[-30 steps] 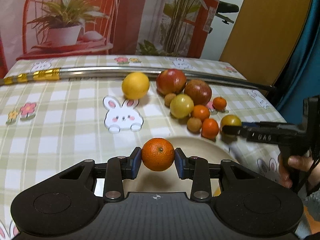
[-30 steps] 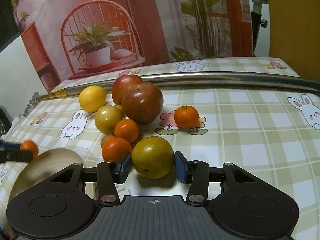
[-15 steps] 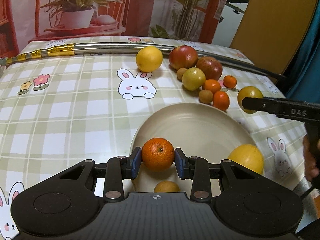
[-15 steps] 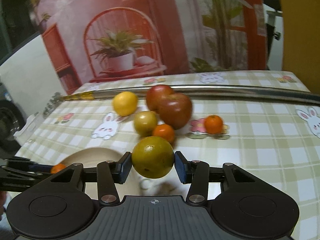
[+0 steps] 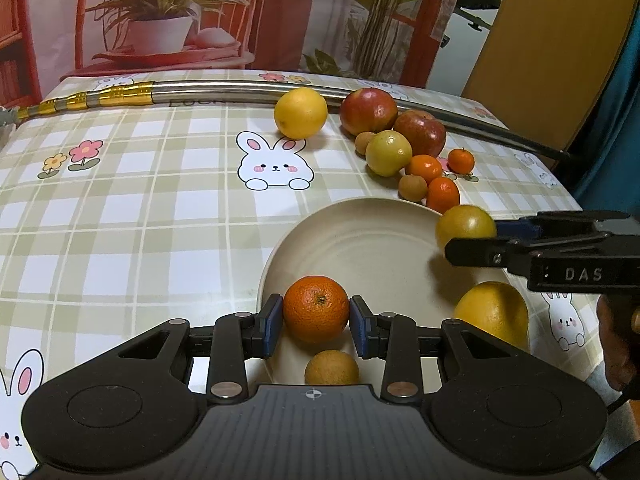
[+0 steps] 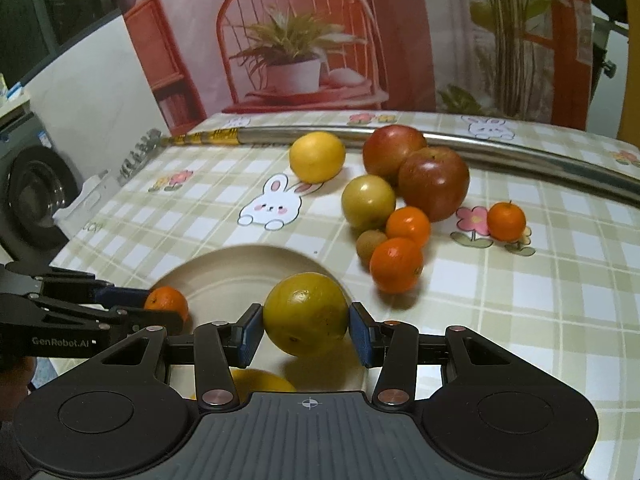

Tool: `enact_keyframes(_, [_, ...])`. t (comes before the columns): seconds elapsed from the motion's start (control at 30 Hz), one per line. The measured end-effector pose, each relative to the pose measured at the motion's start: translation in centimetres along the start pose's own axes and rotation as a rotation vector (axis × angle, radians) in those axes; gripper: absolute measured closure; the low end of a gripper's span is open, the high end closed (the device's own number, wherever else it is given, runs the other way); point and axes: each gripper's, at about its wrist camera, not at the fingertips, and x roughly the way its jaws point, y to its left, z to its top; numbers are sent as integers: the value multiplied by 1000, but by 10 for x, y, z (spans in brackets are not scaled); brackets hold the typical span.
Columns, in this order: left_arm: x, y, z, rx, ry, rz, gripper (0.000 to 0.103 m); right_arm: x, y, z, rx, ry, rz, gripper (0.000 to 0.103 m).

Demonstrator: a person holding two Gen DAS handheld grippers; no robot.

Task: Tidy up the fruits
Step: 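Lower the mandarin and yellow-green fruit onto the white plate and open both tools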

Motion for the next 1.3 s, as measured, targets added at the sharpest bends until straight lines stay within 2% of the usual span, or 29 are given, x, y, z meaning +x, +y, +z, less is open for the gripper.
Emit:
enact_keyframes(0.6, [-1, 1, -1, -31, -2, -17, 65, 10, 0, -4, 13, 51, 4, 59])
enact_keyframes(0.87, [-2, 3, -1, -45, -5, -23, 65, 6, -1, -1, 18, 34, -3, 59])
enact_keyframes(1.3, [-14, 5, 5, -59, -51, -31, 65, -20, -12, 9, 50, -47, -33, 59])
